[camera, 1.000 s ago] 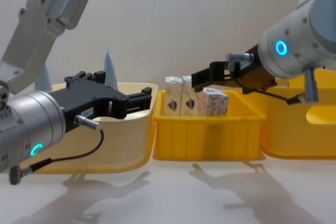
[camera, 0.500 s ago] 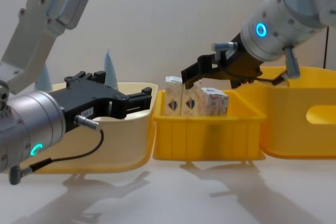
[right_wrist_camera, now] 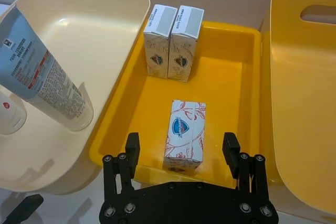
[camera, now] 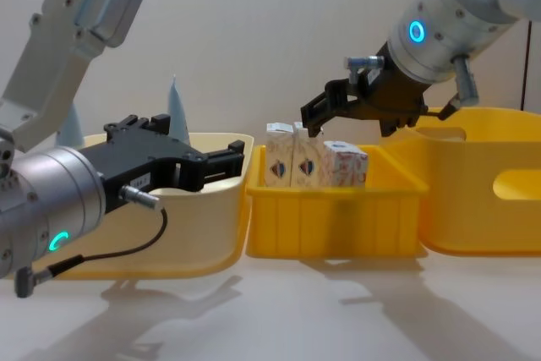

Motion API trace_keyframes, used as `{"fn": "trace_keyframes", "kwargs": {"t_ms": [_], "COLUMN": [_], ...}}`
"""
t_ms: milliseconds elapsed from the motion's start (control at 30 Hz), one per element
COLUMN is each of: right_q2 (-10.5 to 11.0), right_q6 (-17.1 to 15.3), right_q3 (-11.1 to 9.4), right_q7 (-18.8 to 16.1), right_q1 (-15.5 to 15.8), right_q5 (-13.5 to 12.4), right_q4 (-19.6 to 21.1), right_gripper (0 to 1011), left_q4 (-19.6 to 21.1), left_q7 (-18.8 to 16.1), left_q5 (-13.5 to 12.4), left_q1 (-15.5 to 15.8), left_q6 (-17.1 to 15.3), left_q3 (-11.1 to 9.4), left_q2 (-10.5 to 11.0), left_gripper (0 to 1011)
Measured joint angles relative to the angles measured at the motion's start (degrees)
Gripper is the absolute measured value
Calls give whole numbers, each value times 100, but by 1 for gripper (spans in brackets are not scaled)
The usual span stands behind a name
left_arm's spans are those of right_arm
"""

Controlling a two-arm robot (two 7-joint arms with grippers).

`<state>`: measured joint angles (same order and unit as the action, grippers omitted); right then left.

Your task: Bimanual collaborative sorting of washing and personal care products

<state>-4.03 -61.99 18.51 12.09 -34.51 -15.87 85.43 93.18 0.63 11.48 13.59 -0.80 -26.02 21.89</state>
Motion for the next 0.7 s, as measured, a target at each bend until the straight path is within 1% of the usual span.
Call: {"fn": "trace_keyframes", "kwargs": {"t_ms": [433, 700], "right_q2": [-214, -291], "right_q6": [-79, 33], "right_q3": [-104, -107], "right_q7": [89, 161], "right_q1": [-81, -70], "right_q5": [44, 128], "right_q4": [-299, -519], "right_gripper": [1000, 999], "left_q4": [0, 0], "left_q7": [0, 0], "left_q5": [0, 0], "left_q1": [0, 0], "left_q6": [0, 0], "left_q3": [0, 0], "left_q2": [0, 0], "left_gripper": [1003, 1003]}}
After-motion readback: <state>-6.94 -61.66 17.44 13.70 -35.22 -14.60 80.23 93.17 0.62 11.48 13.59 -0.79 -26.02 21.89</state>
